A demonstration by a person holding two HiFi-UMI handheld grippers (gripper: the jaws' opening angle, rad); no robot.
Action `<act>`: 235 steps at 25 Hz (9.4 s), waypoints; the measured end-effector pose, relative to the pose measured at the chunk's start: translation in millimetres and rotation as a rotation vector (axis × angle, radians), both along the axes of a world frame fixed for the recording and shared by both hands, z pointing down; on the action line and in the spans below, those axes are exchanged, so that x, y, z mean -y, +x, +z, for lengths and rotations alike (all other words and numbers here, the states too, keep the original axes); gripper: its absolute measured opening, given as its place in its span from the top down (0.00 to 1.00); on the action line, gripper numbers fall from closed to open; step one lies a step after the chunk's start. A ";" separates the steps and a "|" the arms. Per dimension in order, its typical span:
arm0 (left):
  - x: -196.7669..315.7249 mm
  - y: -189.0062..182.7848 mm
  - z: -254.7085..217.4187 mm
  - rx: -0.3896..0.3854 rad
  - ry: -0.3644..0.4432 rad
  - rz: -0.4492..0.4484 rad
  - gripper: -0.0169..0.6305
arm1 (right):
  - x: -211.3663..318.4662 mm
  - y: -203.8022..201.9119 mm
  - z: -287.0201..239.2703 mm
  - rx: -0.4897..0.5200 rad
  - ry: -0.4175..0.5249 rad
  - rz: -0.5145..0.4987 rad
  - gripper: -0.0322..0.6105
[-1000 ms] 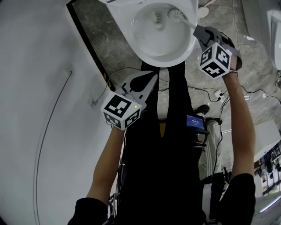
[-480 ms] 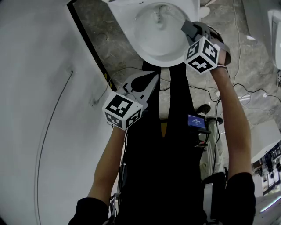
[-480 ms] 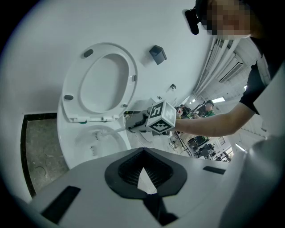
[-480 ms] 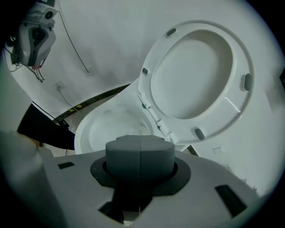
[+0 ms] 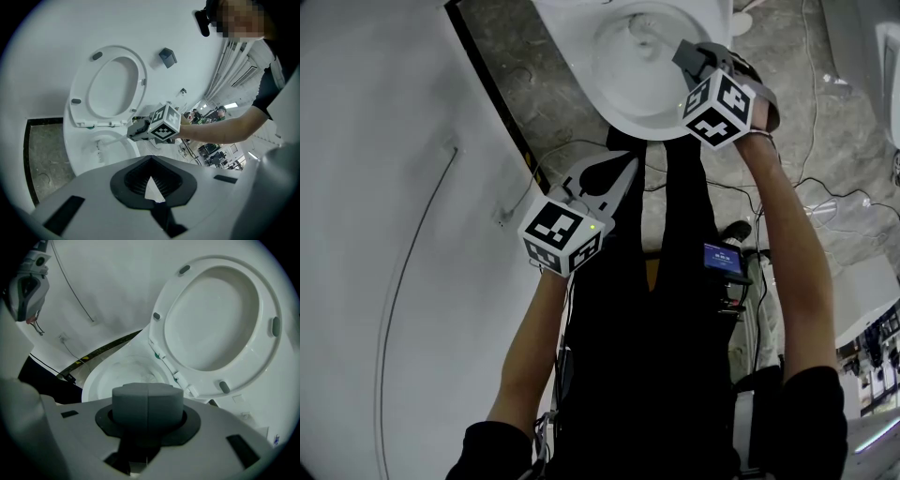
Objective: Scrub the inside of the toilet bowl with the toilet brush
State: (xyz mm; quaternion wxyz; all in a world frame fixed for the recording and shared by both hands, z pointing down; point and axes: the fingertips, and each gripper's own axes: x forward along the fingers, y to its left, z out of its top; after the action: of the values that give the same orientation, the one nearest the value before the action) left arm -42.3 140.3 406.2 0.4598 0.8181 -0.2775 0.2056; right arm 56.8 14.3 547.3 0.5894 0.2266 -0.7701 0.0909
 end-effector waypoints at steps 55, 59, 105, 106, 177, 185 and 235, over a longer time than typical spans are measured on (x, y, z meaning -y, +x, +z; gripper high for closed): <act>-9.9 26.8 1.0 -0.017 0.006 0.043 0.95 | -147.7 0.3 17.1 0.187 -0.324 0.019 0.71; -10.8 27.0 1.5 -0.016 0.008 0.040 0.96 | -159.8 11.5 14.1 0.169 -0.313 0.008 0.71; -4.3 6.7 2.8 -0.005 -0.002 0.000 0.96 | -42.4 111.3 8.6 -0.102 -0.091 -0.102 0.70; -4.6 7.4 2.9 -0.005 -0.003 0.001 0.96 | -39.2 111.9 8.5 -0.103 -0.084 -0.098 0.71; -24.7 -2.2 5.7 0.017 -0.046 0.021 0.96 | -13.1 -51.6 66.0 0.060 -0.051 0.050 0.70; -16.0 3.6 2.7 0.007 -0.029 0.019 0.96 | -51.7 -52.7 65.5 0.063 -0.107 0.008 0.70; 0.7 15.5 -139.5 0.070 0.136 -0.045 0.96 | -164.3 89.7 -32.8 -0.112 -0.284 -0.156 0.70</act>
State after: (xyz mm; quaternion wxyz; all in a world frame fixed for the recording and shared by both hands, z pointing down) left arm -26.8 139.6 266.7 0.3977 0.8334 -0.3250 0.2042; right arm 146.5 178.6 514.5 0.6627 0.0855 -0.7307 0.1400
